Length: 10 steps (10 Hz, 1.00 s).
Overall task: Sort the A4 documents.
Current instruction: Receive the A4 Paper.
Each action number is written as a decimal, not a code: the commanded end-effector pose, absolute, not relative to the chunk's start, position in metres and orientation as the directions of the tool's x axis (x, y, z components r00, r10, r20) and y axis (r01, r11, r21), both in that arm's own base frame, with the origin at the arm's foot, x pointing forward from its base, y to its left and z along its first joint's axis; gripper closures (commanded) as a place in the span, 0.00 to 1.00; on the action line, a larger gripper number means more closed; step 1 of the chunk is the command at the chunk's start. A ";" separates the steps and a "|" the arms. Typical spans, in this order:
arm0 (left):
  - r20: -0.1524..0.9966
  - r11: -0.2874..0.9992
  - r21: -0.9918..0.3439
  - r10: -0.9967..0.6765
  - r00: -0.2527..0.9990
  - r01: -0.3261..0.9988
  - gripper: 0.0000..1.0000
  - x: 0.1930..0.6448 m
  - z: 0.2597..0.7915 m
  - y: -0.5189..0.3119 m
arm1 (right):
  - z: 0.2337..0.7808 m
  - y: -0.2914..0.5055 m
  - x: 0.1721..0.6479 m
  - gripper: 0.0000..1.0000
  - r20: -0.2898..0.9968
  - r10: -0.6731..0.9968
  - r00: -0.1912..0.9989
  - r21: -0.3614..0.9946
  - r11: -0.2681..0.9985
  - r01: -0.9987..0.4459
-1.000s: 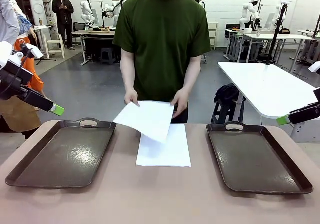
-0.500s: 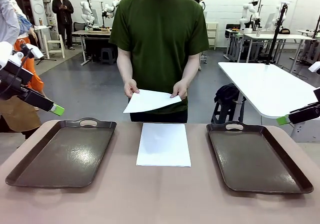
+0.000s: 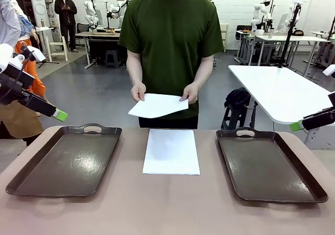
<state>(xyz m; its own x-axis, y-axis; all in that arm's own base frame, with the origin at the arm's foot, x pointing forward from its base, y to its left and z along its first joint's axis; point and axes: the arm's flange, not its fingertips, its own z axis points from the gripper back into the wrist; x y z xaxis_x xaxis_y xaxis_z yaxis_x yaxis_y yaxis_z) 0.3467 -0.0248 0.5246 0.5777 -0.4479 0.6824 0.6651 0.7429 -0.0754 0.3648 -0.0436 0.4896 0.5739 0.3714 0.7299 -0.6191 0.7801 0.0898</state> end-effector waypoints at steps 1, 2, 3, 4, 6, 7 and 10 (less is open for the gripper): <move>0.692 0.736 -0.078 -0.446 0.568 0.673 0.00 0.347 0.524 -0.023 | 0.489 -0.043 0.365 0.00 0.736 0.370 0.566 0.096 0.771 -0.629; 0.692 0.736 -0.078 -0.446 0.568 0.673 0.00 0.347 0.524 -0.023 | 0.489 -0.043 0.365 0.00 0.736 0.370 0.566 0.096 0.771 -0.629; 0.692 0.736 -0.078 -0.446 0.568 0.673 0.00 0.347 0.524 -0.023 | 0.489 -0.043 0.365 0.00 0.736 0.370 0.566 0.096 0.771 -0.629; 0.692 0.736 -0.078 -0.446 0.568 0.673 0.00 0.347 0.524 -0.023 | 0.489 -0.043 0.365 0.00 0.736 0.370 0.566 0.096 0.771 -0.629; 0.692 0.736 -0.078 -0.446 0.568 0.673 0.00 0.347 0.524 -0.023 | 0.489 -0.043 0.365 0.00 0.736 0.370 0.566 0.096 0.771 -0.629; 0.692 0.736 -0.078 -0.446 0.568 0.673 0.00 0.347 0.524 -0.023 | 0.489 -0.043 0.365 0.00 0.736 0.370 0.566 0.096 0.771 -0.629; 0.692 0.736 -0.078 -0.446 0.568 0.673 0.00 0.347 0.524 -0.023 | 0.489 -0.043 0.365 0.00 0.736 0.370 0.566 0.096 0.771 -0.629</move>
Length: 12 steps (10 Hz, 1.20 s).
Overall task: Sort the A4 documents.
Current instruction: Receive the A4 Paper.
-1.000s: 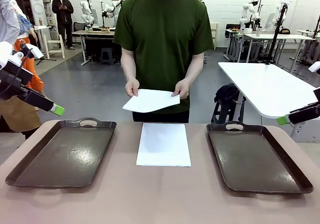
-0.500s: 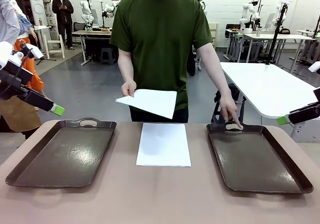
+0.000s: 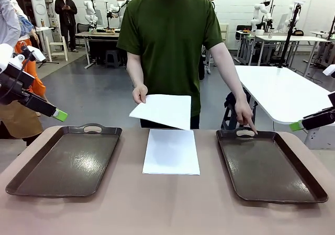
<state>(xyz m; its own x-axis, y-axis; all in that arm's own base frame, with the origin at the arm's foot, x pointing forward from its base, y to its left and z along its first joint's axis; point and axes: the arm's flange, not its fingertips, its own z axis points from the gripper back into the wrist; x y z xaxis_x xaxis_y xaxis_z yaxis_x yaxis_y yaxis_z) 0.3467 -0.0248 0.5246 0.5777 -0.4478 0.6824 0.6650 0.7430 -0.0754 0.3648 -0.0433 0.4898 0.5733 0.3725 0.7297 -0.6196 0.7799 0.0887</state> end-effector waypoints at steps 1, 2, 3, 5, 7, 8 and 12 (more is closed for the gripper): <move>0.692 0.736 -0.078 -0.446 0.568 0.673 0.00 0.347 0.524 -0.023 | 0.489 -0.043 0.365 0.00 0.736 0.370 0.566 0.096 0.771 -0.629; 0.692 0.736 -0.078 -0.446 0.568 0.673 0.00 0.347 0.524 -0.023 | 0.489 -0.043 0.365 0.00 0.736 0.370 0.566 0.096 0.771 -0.629; 0.692 0.736 -0.078 -0.446 0.568 0.673 0.00 0.347 0.524 -0.023 | 0.490 -0.043 0.365 0.00 0.730 0.373 0.573 0.089 0.780 -0.620; 0.692 0.736 -0.078 -0.446 0.568 0.673 0.00 0.347 0.524 -0.023 | 0.471 -0.010 0.400 0.00 0.680 0.253 0.688 0.339 0.724 -0.601; 0.692 0.736 -0.078 -0.446 0.568 0.673 0.00 0.347 0.524 -0.023 | 0.451 0.025 0.433 0.00 0.585 0.161 0.795 0.528 0.668 -0.525; 0.692 0.736 -0.078 -0.446 0.568 0.673 0.00 0.347 0.524 -0.023 | 0.440 0.043 0.447 0.00 0.539 0.122 0.833 0.589 0.652 -0.477; 0.692 0.736 -0.078 -0.446 0.568 0.673 0.00 0.347 0.524 -0.023 | 0.406 0.125 0.496 0.00 0.391 0.024 0.920 0.749 0.573 -0.333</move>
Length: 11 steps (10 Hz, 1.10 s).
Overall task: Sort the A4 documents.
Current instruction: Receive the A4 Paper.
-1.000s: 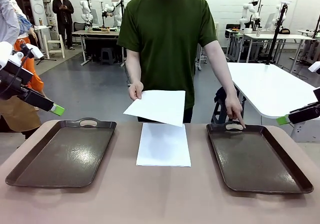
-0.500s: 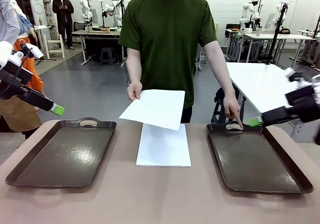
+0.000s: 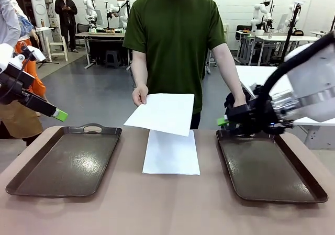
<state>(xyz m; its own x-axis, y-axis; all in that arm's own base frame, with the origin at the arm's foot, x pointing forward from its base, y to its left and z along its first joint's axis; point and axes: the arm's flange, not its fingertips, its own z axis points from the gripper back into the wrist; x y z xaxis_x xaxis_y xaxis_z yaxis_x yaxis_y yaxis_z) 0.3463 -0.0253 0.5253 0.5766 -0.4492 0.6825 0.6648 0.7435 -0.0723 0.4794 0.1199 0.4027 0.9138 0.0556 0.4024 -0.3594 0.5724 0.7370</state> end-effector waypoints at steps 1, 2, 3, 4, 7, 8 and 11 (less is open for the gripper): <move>0.692 0.736 -0.078 -0.446 0.568 0.673 0.00 0.347 0.524 -0.023 | 0.400 0.144 0.507 0.00 0.348 -0.012 0.937 0.800 0.525 -0.290; 0.692 0.736 -0.078 -0.446 0.568 0.673 0.00 0.347 0.524 -0.023 | 0.397 0.160 0.514 0.00 0.314 -0.030 0.949 0.840 0.474 -0.263; 0.692 0.736 -0.078 -0.446 0.568 0.673 0.00 0.347 0.524 -0.023 | 0.396 0.173 0.518 0.00 0.296 -0.038 0.954 0.862 0.441 -0.250; 0.692 0.736 -0.078 -0.446 0.568 0.673 0.00 0.347 0.524 -0.023 | 0.396 0.182 0.520 0.00 0.282 -0.053 0.958 0.881 0.409 -0.237; 0.692 0.736 -0.078 -0.446 0.568 0.673 0.00 0.347 0.524 -0.023 | 0.395 0.210 0.536 0.00 0.221 -0.110 0.969 0.919 0.356 -0.170; 0.692 0.736 -0.078 -0.446 0.568 0.673 0.00 0.347 0.524 -0.023 | 0.393 0.211 0.541 0.00 0.204 -0.141 0.969 0.926 0.348 -0.145; 0.692 0.736 -0.078 -0.446 0.568 0.673 0.00 0.347 0.524 -0.023 | 0.380 0.213 0.556 0.00 0.133 -0.233 0.963 0.953 0.296 -0.061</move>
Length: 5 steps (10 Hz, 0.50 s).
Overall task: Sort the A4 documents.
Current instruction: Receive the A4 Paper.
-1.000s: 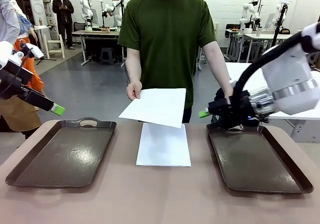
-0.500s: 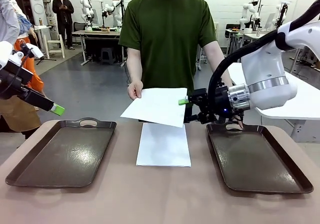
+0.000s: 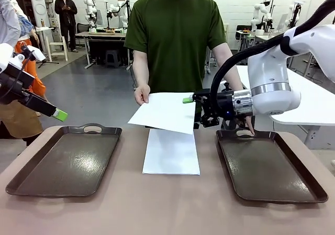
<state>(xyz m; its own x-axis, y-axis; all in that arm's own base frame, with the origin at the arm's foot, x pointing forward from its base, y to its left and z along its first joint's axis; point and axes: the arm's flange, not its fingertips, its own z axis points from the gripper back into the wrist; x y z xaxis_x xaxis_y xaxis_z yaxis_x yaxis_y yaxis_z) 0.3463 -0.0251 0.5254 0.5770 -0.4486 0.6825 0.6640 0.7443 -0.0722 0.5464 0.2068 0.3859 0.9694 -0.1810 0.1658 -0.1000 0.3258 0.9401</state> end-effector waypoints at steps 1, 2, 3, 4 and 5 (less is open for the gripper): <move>0.692 0.736 -0.078 -0.446 0.568 0.673 0.00 0.347 0.524 -0.023 | 0.375 0.213 0.560 0.00 0.119 -0.247 0.962 0.957 0.286 -0.045; 0.692 0.736 -0.078 -0.446 0.568 0.673 0.00 0.347 0.524 -0.023 | 0.373 0.214 0.561 0.00 0.103 -0.251 0.963 0.962 0.272 -0.032; 0.692 0.736 -0.078 -0.446 0.568 0.673 0.00 0.347 0.524 -0.023 | 0.371 0.214 0.563 0.00 0.079 -0.253 0.964 0.969 0.247 -0.014; 0.692 0.736 -0.078 -0.446 0.568 0.673 0.00 0.347 0.524 -0.023 | 0.368 0.216 0.564 0.00 0.058 -0.254 0.966 0.975 0.223 0.000; 0.692 0.736 -0.078 -0.446 0.568 0.673 0.00 0.347 0.524 -0.023 | 0.366 0.217 0.567 0.00 0.039 -0.256 0.966 0.982 0.188 0.010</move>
<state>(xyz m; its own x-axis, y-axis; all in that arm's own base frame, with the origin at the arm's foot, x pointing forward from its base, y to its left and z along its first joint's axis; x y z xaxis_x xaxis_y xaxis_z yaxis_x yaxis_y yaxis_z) 0.3464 -0.0248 0.5254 0.5774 -0.4481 0.6825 0.6635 0.7447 -0.0724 0.5588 0.2112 0.3670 0.9680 -0.2405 0.0717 -0.0105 0.2469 0.9690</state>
